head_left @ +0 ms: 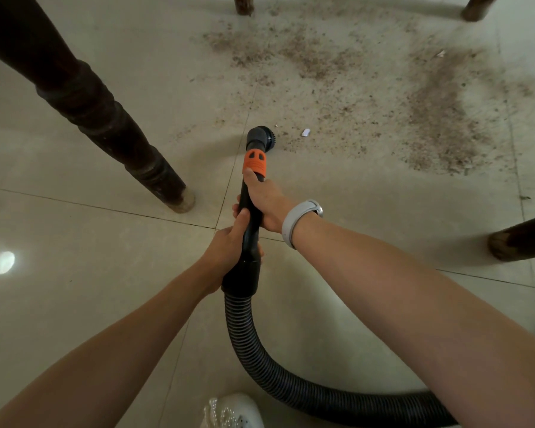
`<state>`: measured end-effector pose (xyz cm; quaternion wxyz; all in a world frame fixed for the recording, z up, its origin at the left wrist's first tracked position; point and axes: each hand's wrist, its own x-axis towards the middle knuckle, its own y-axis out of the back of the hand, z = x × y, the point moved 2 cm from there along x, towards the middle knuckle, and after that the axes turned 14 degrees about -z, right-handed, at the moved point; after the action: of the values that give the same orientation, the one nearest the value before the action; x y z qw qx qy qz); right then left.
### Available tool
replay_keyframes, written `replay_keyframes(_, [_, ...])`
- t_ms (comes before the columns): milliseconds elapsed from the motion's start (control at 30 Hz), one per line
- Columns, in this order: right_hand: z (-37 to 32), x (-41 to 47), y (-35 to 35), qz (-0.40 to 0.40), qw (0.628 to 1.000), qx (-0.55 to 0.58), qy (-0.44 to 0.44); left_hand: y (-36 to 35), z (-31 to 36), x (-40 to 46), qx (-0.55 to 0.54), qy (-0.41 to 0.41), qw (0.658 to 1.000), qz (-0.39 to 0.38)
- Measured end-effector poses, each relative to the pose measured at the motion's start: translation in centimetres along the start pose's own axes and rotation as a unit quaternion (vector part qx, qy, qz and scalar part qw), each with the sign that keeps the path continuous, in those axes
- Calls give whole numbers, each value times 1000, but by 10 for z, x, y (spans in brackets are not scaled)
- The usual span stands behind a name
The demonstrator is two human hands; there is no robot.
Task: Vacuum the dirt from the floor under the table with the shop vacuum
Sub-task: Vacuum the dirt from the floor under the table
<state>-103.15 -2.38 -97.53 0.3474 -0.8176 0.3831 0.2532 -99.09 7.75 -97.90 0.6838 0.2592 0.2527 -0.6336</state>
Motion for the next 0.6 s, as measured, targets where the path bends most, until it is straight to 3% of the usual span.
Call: replay_keyframes(600, [1,-24,37,7,999,36,6,-32,6,5,39,2,999,-23])
